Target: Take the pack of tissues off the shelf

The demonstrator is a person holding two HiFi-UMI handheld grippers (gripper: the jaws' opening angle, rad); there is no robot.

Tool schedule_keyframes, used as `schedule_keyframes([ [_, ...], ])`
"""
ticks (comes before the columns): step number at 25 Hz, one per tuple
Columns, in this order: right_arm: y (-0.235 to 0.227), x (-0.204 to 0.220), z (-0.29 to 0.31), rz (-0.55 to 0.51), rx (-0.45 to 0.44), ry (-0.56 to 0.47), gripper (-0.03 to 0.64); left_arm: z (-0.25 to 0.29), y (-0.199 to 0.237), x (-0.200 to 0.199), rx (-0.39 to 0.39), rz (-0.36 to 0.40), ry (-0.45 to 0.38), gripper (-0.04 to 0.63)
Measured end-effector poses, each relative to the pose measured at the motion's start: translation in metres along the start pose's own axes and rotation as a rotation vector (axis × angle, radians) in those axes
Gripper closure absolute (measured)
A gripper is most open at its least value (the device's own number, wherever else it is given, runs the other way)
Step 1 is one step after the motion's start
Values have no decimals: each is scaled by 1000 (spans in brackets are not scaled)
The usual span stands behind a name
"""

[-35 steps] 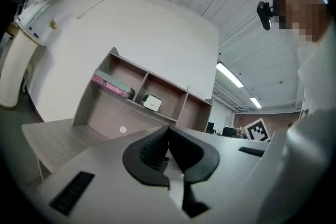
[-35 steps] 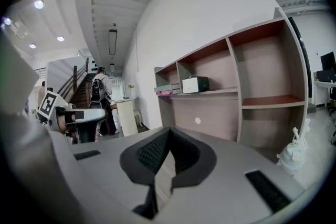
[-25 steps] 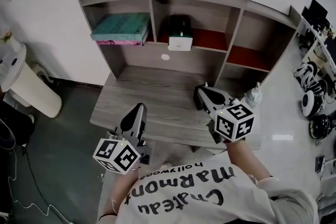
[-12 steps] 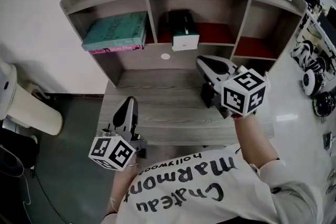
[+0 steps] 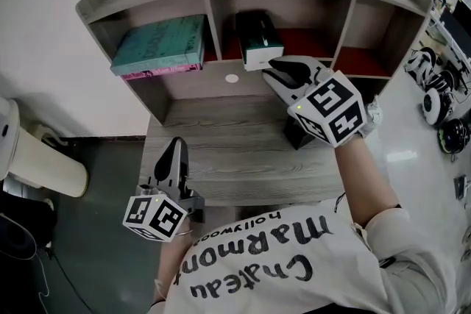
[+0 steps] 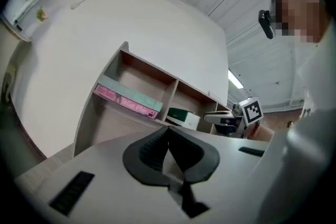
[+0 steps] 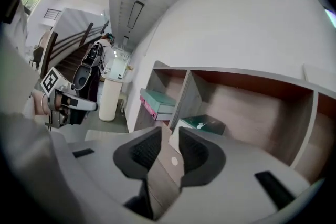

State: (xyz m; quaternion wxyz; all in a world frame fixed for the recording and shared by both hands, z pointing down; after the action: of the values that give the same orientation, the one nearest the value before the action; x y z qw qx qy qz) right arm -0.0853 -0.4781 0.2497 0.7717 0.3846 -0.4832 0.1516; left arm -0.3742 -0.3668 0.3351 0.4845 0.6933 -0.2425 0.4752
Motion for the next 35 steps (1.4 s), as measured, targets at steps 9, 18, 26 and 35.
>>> schedule_keyframes([
  [9, 4, -6, 26, -289, 40, 151, 273, -6, 10, 1, -2, -49, -7, 577],
  [18, 9, 8, 59, -581, 185, 324, 199, -17, 22, 6, -23, -81, -4, 577],
  [26, 9, 18, 73, -666, 249, 363, 196, -21, 29, 10, -23, -87, -6, 578],
  [35, 12, 29, 78, -743, 329, 359, 201, -29, 25, 12, -34, -85, -1, 577],
])
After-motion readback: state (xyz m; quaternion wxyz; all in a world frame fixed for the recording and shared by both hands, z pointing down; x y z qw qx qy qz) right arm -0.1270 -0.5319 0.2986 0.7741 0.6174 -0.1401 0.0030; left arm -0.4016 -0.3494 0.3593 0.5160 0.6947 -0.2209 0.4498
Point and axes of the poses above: the fingertips, and each gripper's own axes: z forward along the fingers, y to its left, x out of its underside, the point moved 9 cm from there along -z, backward along the fingers, and after that the axes turned 6 degrees about -z, right-handed, at the moved point
